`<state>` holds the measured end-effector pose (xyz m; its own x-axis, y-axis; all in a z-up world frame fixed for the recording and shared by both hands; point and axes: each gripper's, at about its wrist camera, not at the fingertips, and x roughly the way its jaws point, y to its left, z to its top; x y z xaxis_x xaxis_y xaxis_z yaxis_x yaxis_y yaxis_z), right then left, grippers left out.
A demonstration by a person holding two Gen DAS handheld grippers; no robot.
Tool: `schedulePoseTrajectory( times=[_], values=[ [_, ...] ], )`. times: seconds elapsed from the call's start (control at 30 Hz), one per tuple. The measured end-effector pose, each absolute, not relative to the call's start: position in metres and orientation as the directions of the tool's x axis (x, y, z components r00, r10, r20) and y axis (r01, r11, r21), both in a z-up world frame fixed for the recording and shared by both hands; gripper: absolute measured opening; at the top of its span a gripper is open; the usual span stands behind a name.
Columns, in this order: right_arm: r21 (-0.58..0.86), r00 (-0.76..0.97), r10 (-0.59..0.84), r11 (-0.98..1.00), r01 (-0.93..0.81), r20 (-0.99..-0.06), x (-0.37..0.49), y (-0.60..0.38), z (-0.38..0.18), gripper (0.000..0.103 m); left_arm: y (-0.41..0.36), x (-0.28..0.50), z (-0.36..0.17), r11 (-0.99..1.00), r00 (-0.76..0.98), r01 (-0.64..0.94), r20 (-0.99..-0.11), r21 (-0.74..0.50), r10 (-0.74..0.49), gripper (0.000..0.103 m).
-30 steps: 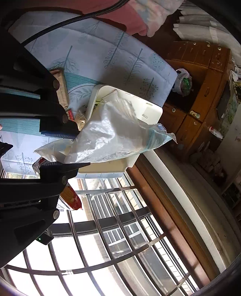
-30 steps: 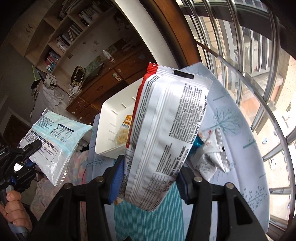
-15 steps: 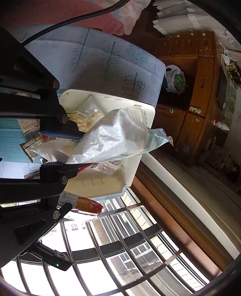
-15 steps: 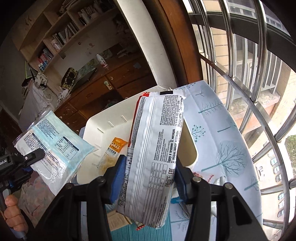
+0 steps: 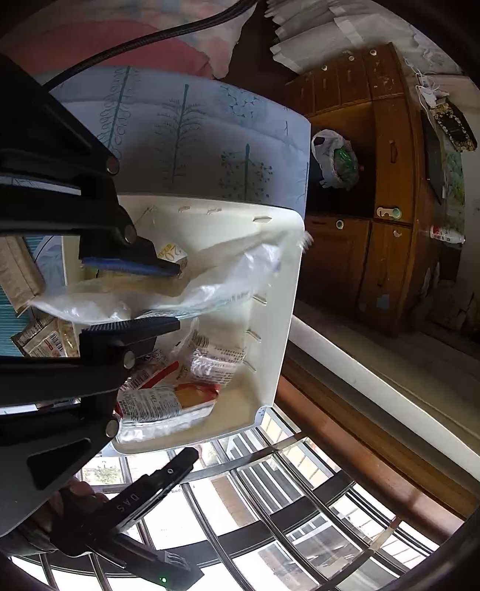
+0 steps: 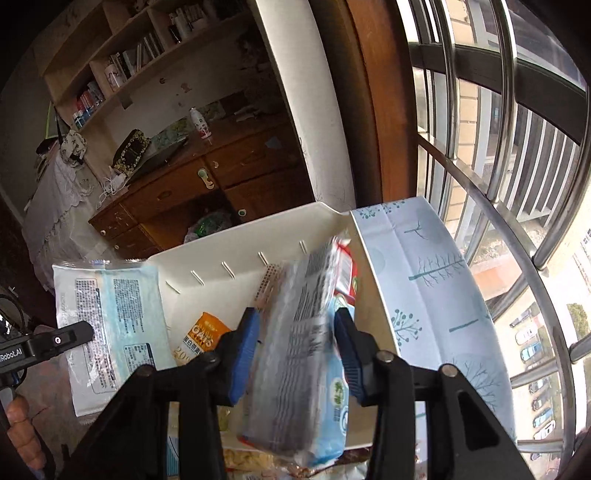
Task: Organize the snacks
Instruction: 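Lower both white bags into the white tray and open both tools, then withdraw both open tools back over the brown paper-wrapped bar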
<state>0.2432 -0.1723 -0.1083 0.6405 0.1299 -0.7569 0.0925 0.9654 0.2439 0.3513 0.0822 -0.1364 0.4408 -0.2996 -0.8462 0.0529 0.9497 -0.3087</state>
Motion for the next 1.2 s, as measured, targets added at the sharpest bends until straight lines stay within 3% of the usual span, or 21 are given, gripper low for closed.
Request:
schedulePoseTrajectory(
  times=[0.3, 0.47, 0.57, 1.2],
  values=[
    [0.21, 0.655, 0.112, 0.975, 0.073, -0.747, 0.243, -0.169, -0.096, 0.04, 0.077, 0.339, -0.121, 0.96, 0.453, 0.062, -0.85, -0.272, -0.27, 0.046],
    [0.241, 0.643, 0.137, 0.968, 0.077, -0.754, 0.225, -0.173, -0.09, 0.04, 0.075, 0.324, -0.103, 0.966, 0.474, 0.049, -0.845, -0.256, -0.248, 0.05],
    [0.244, 0.647, 0.139, 0.967, 0.075, -0.749, 0.208, -0.173, -0.081, 0.04, 0.074, 0.308, -0.092, 0.97, 0.488, 0.043, -0.842, -0.239, -0.229, 0.062],
    [0.241, 0.719, 0.093, 0.965, 0.107, -0.689, 0.085, -0.202, -0.023, 0.042, 0.091, 0.178, -0.058, 0.962, 0.539, -0.007, -0.811, -0.274, -0.228, 0.07]
  ],
)
